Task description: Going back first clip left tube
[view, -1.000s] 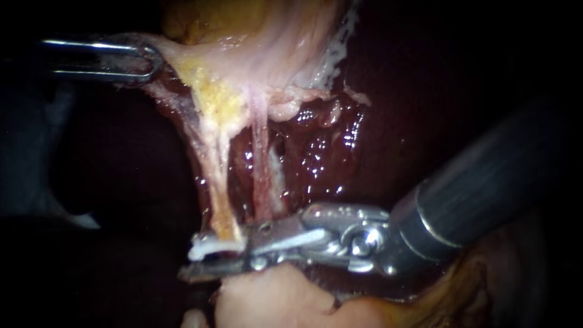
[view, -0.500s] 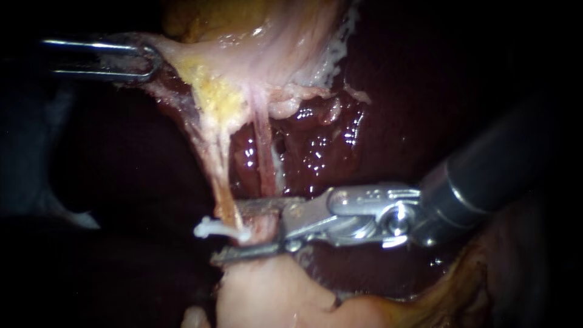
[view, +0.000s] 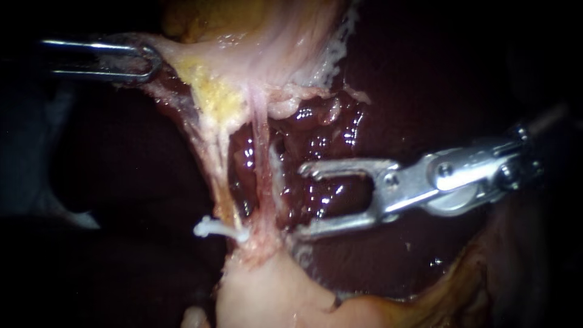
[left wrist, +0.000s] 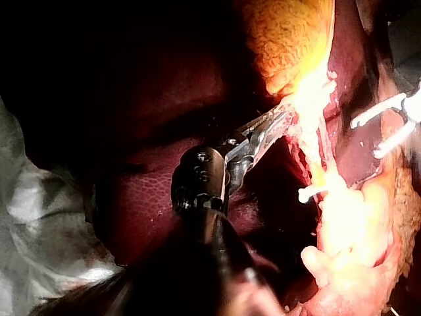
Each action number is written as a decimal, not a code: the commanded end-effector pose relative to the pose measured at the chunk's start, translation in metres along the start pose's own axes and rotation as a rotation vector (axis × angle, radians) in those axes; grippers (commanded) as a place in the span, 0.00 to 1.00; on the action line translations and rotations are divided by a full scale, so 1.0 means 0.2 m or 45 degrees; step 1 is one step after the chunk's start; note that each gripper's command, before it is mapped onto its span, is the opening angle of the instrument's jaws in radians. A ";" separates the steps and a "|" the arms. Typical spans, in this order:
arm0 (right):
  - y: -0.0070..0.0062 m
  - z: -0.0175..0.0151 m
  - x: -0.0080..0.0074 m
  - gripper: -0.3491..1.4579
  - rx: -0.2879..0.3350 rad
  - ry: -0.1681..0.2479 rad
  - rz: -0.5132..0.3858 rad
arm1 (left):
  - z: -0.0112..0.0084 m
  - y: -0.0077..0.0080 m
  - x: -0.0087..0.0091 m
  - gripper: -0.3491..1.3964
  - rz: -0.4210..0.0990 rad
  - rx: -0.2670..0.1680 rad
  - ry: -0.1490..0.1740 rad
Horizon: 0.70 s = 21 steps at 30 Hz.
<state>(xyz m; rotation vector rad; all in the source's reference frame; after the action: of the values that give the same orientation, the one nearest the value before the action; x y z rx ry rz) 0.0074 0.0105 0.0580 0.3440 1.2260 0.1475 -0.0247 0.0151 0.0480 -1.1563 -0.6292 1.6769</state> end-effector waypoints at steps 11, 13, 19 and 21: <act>0.001 -0.011 -0.001 0.47 0.006 0.000 -0.026 | 0.001 0.000 0.000 0.00 0.000 0.001 0.001; 0.001 -0.012 -0.001 0.47 0.007 0.000 -0.027 | 0.001 0.000 0.000 0.00 0.000 0.001 0.001; 0.001 -0.013 -0.001 0.47 0.009 0.000 -0.027 | 0.007 0.000 -0.002 0.00 0.003 0.010 0.007; 0.001 -0.013 -0.001 0.47 0.009 0.000 -0.027 | 0.011 0.000 -0.004 0.00 -0.002 0.019 0.013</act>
<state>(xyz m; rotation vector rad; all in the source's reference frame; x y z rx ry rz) 0.0048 0.0110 0.0575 0.3370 1.2306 0.1246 -0.0271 0.0145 0.0496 -1.1553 -0.6128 1.6703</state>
